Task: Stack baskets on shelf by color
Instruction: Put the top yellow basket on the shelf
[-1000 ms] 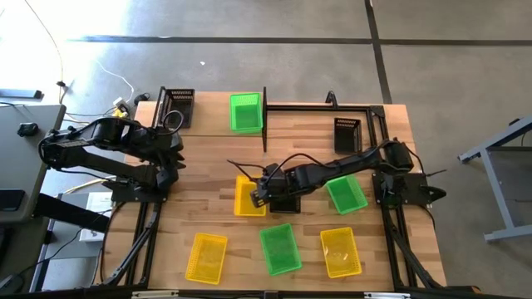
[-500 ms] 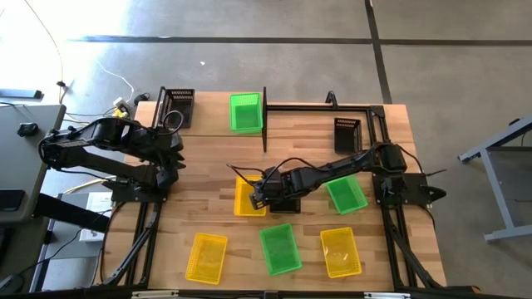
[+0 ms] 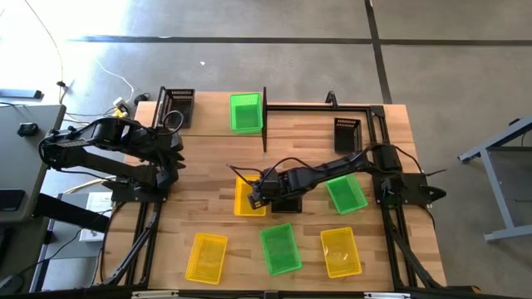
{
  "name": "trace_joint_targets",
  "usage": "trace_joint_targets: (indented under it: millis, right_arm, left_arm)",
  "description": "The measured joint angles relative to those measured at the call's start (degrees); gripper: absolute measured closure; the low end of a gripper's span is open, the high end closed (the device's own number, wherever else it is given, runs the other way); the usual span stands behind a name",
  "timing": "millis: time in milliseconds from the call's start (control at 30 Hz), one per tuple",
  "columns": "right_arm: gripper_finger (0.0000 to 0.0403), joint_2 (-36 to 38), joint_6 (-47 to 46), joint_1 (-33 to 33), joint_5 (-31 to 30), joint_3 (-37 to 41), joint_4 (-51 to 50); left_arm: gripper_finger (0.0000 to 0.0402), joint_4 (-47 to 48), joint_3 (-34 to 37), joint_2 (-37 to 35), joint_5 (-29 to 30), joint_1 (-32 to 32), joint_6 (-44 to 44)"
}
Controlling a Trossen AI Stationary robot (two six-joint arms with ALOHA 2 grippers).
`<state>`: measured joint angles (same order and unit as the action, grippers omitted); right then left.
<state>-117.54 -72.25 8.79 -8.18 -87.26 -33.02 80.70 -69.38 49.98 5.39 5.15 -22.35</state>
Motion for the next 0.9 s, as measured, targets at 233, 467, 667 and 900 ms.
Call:
trace_joint_targets:
  millis: [233,467,667,900]
  right_arm:
    - [0.0283,-0.78,0.04,-0.19,1.41,0.0,-0.48]
    - [0.035,-0.78,0.02,-0.19,1.02,0.0,-0.57]
    - [0.0395,-0.78,0.0,-0.19,-0.37,0.0,0.72]
    - [0.04,0.9,0.05,-0.19,-4.39,0.0,5.41]
  left_arm:
    - [0.0287,0.03,0.0,0.0,-0.02,0.0,0.0]
    - [0.0287,0.03,0.0,0.0,-0.02,0.0,0.02]
    - [0.0287,0.02,0.0,0.0,-0.01,0.0,-0.41]
    - [0.0287,-0.01,0.0,0.0,-0.02,0.0,-3.78]
